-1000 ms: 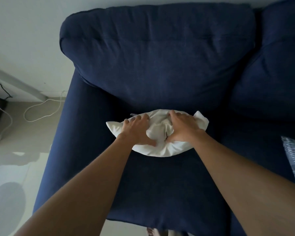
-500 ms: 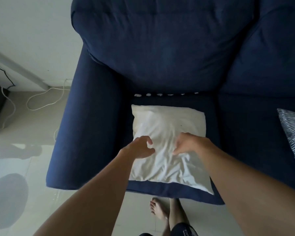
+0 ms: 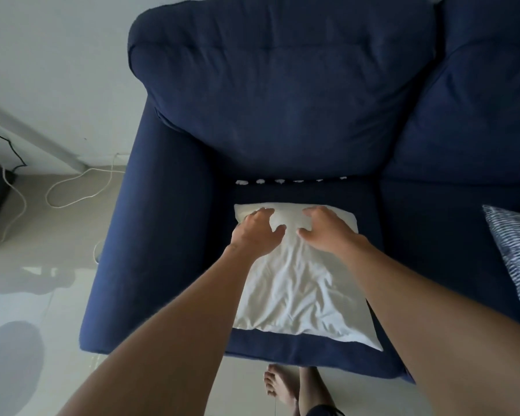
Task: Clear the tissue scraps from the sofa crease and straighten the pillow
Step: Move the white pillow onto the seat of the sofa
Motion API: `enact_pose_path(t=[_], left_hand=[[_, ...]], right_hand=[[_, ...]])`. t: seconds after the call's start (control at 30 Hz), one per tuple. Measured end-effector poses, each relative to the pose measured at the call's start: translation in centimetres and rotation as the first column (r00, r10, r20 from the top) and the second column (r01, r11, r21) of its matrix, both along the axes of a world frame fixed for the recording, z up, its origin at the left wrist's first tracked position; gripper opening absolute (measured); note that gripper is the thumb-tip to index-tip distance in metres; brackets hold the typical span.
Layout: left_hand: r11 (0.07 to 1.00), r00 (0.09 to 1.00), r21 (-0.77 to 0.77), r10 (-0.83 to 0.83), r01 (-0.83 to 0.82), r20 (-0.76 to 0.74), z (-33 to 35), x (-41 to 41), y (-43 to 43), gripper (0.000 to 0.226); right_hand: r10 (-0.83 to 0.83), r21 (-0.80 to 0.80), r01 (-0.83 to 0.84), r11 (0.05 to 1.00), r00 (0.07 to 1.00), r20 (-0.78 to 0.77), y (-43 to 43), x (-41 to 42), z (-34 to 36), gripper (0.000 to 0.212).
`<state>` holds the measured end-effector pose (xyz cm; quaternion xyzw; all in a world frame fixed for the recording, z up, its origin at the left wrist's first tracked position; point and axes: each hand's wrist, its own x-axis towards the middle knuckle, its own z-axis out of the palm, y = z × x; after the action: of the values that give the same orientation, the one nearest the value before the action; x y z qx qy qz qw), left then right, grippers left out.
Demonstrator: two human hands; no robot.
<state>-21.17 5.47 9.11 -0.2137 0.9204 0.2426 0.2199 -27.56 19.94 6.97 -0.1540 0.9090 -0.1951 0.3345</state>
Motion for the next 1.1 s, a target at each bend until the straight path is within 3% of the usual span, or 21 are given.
enact_pose_path(t=[0.47,0.67,0.77,1.1], left_hand=[[0.987,0.973,0.006,0.159,-0.162,0.165,-9.8,-3.5,-3.2,0.073],[0.9,0.871,0.137,0.348,-0.414,0.348,-14.0,-3.9,-4.0,0.096],[0.877,0.849,0.204,0.323,-0.434,0.418,-14.9,-3.5,-4.5,0.1],[0.869,0.818,0.217,0.295,-0.445,0.494,-12.8,-1.4,-5.1,0.106]], right_hand=[[-0.015,0.086,0.016,0.996,1.0,-0.012,-2.8,-4.3,-8.1,0.078],[0.01,0.117,-0.012,0.993,1.0,0.015,-3.0,-4.2,-13.2,0.081],[-0.006,0.135,0.003,0.991,1.0,0.026,-3.1,-3.0,-14.2,0.077],[-0.018,0.202,-0.011,0.979,0.99,0.143,-4.1,-0.1,-11.3,0.077]])
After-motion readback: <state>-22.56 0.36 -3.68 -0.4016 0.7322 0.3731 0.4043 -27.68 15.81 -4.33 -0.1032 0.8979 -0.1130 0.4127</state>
